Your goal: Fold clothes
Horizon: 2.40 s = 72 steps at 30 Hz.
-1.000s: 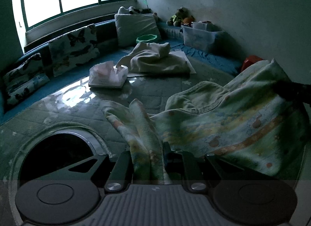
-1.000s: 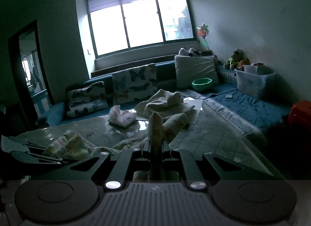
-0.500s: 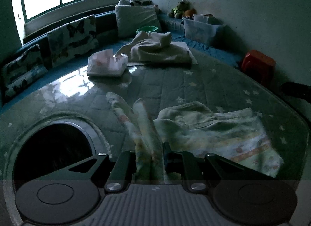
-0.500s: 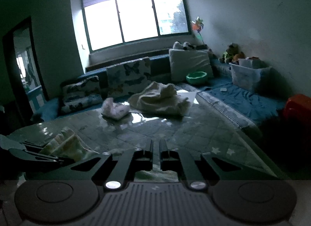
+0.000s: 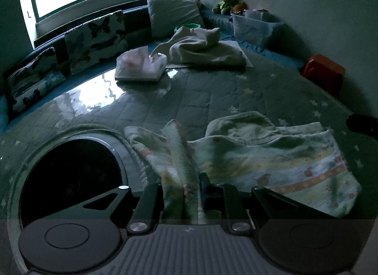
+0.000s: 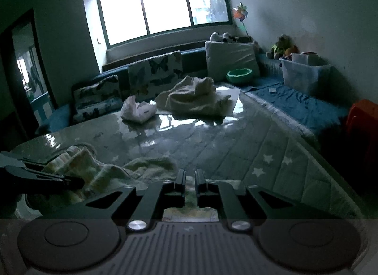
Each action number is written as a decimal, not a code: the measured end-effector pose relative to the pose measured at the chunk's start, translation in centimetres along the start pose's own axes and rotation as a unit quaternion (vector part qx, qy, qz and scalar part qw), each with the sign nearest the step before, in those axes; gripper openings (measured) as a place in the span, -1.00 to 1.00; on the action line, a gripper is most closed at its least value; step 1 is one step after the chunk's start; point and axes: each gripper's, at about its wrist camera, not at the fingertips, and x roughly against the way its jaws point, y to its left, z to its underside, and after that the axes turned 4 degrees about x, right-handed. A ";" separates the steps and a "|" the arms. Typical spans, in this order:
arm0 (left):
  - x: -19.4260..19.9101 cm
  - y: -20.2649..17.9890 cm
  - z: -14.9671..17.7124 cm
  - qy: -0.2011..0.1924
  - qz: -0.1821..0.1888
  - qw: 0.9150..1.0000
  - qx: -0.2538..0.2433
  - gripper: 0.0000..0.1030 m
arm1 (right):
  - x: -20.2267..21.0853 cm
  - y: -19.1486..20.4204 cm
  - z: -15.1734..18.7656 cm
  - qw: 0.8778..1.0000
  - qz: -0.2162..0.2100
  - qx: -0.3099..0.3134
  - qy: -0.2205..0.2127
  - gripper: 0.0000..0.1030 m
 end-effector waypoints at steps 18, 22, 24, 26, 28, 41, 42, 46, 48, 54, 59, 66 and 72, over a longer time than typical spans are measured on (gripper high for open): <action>-1.1 0.9 1.2 0.022 -0.023 0.999 0.007 -0.14 | -2.4 1.3 1.5 0.999 -0.010 0.017 0.040 0.10; -1.3 1.2 1.4 0.024 -0.031 0.999 0.007 -0.05 | -2.8 1.7 1.7 0.999 -0.012 0.021 0.045 0.36; -1.4 1.4 1.5 0.025 -0.035 0.999 0.009 -0.02 | -3.0 1.9 1.8 0.999 -0.013 0.023 0.047 0.44; -1.4 1.6 1.7 0.026 -0.038 0.999 0.010 0.01 | -3.3 2.1 1.9 0.998 -0.014 0.025 0.049 0.54; -1.4 1.7 1.8 0.027 -0.040 0.999 0.011 0.04 | -3.4 2.4 2.0 0.998 -0.017 0.027 0.051 0.61; -0.7 2.4 2.9 0.023 -0.047 0.998 0.021 0.22 | -4.0 3.8 2.6 0.997 -0.021 0.046 0.064 1.00; -0.6 2.4 3.0 0.022 -0.048 0.998 0.022 0.25 | -4.0 3.9 2.7 0.997 -0.021 0.048 0.064 1.00; -0.3 2.4 3.4 0.019 -0.051 0.998 0.022 0.44 | -3.8 4.3 2.7 0.996 -0.025 0.051 0.063 1.00; -0.1 2.3 3.6 0.016 -0.051 0.998 0.022 0.47 | -3.9 4.5 2.7 0.996 -0.024 0.053 0.063 1.00; 0.5 2.3 4.0 0.007 -0.055 0.998 0.019 0.65 | -4.0 4.7 2.8 0.997 -0.028 0.045 0.061 1.00; 0.9 2.2 4.4 0.003 -0.056 0.998 0.019 0.79 | -4.1 5.0 2.9 0.996 -0.043 0.045 0.067 1.00; 1.5 2.2 5.1 -0.001 -0.059 0.998 0.022 0.90 | -3.5 5.9 3.0 0.996 -0.046 0.053 0.051 1.00; 1.9 2.2 5.6 -0.005 -0.058 0.998 0.025 1.00 | -3.0 6.7 3.2 0.995 -0.061 0.063 0.047 1.00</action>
